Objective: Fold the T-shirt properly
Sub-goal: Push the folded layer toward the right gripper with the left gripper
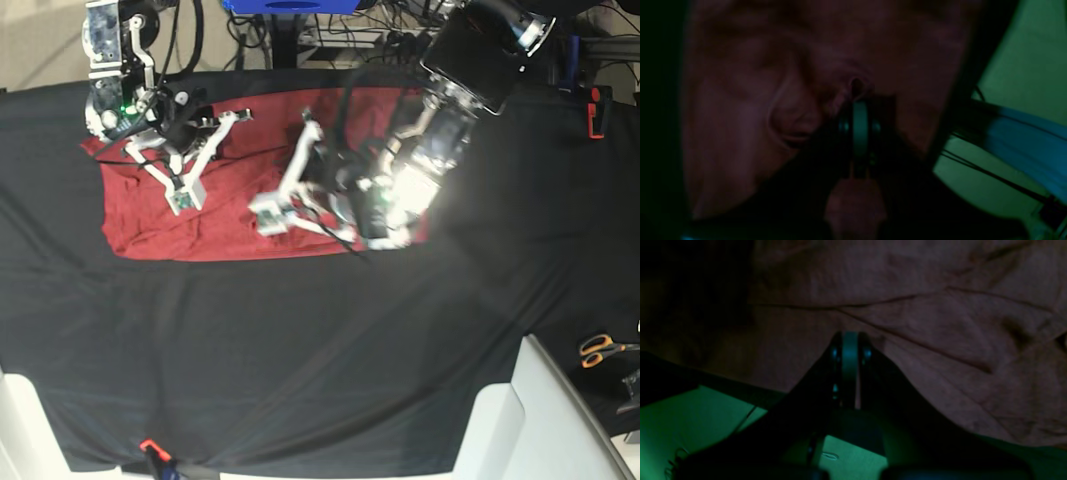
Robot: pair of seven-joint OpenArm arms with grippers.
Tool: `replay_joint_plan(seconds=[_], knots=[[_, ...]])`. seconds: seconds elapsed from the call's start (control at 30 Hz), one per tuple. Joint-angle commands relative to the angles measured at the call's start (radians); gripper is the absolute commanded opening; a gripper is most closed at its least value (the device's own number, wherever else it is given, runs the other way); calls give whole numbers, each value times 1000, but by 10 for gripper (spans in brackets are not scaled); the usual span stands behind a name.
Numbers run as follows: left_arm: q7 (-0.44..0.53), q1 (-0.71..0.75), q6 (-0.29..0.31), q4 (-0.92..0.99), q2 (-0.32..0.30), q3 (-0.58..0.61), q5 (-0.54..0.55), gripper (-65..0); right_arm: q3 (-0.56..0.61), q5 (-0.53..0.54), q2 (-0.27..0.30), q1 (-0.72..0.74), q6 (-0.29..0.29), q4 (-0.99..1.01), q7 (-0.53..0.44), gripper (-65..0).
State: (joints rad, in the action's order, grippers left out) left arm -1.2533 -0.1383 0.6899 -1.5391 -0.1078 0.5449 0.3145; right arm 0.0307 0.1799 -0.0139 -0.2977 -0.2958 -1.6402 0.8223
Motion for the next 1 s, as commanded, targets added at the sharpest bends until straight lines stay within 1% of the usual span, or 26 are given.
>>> replay_joint_plan(seconds=[0.0, 0.57, 0.93, 0.97], knots=[[4, -19, 8, -19, 7, 16, 5, -650, -1, 7, 1, 5, -1, -13, -14, -642], [5, -27, 8, -59, 15, 291, 5, -650, -1, 7, 1, 5, -1, -13, -16, -642], [8, -28, 8, -59, 10, 289, -4, -650, -1, 7, 1, 5, -1, -15, -16, -642], [8, -28, 8, -59, 10, 289, -4, -612, -1, 7, 1, 5, -1, -16, -14, -642]])
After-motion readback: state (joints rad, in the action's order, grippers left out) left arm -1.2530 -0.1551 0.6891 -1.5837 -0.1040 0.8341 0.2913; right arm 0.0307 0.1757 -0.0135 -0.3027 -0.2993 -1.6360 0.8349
